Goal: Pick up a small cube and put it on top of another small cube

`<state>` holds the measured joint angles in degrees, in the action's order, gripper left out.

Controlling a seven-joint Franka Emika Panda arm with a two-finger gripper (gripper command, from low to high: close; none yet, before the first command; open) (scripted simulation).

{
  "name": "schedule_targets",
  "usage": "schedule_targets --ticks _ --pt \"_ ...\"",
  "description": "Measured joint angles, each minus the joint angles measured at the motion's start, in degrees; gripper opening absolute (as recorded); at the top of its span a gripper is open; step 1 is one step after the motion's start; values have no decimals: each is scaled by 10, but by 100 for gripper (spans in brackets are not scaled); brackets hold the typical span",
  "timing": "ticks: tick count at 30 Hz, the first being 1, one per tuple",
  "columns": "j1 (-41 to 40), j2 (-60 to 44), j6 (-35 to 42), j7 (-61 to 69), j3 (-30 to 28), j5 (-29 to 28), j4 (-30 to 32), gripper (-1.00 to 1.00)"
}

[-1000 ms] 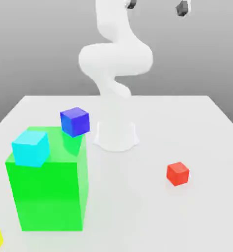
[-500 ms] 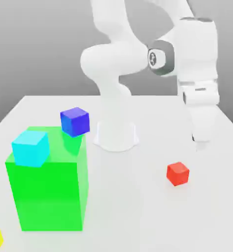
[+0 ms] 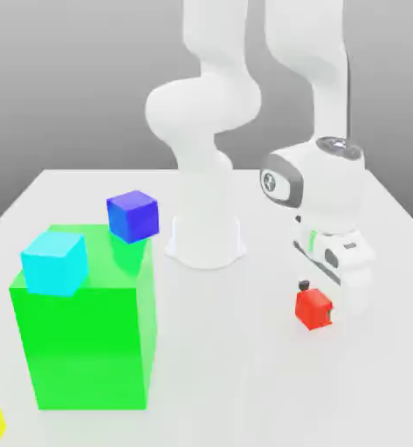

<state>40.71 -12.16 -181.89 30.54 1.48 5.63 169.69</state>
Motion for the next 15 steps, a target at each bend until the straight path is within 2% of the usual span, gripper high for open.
schedule_targets --ticks 6,10,15 --pt "-1 -3 -1 -1 1 -1 -1 -100" --pt "-4 65 55 -1 3 -3 11 -100" --pt "-16 168 140 -30 3 -40 30 -100"
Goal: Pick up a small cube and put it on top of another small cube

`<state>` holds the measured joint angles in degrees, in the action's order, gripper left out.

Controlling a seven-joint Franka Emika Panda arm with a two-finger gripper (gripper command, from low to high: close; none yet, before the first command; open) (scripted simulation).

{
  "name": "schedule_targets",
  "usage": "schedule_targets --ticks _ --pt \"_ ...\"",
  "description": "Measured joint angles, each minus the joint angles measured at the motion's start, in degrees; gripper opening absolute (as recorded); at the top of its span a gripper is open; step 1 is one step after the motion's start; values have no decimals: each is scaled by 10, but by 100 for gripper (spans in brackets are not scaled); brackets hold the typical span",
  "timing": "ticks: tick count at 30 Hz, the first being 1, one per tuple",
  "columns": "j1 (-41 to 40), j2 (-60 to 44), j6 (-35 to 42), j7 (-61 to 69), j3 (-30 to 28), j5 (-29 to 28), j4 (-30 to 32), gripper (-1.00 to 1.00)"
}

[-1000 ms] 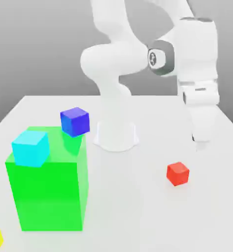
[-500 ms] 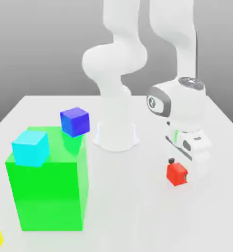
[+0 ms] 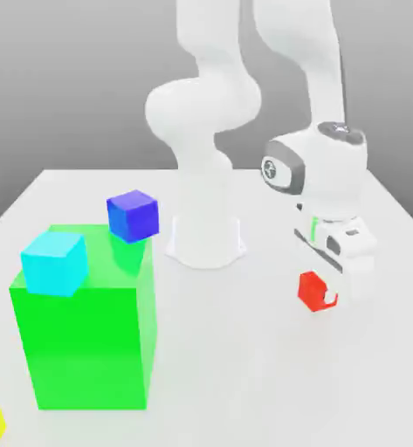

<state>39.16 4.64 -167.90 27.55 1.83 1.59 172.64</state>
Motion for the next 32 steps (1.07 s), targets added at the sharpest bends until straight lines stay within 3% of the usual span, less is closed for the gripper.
schedule_targets --ticks 24,28,29,32 --pt "-370 406 590 -2 -182 -138 -192 -100" --pt "-391 400 536 -2 -203 -157 -144 -100" --pt "-393 395 517 -3 -207 -160 -131 100" --pt "-393 395 517 -3 -207 -160 -131 100"
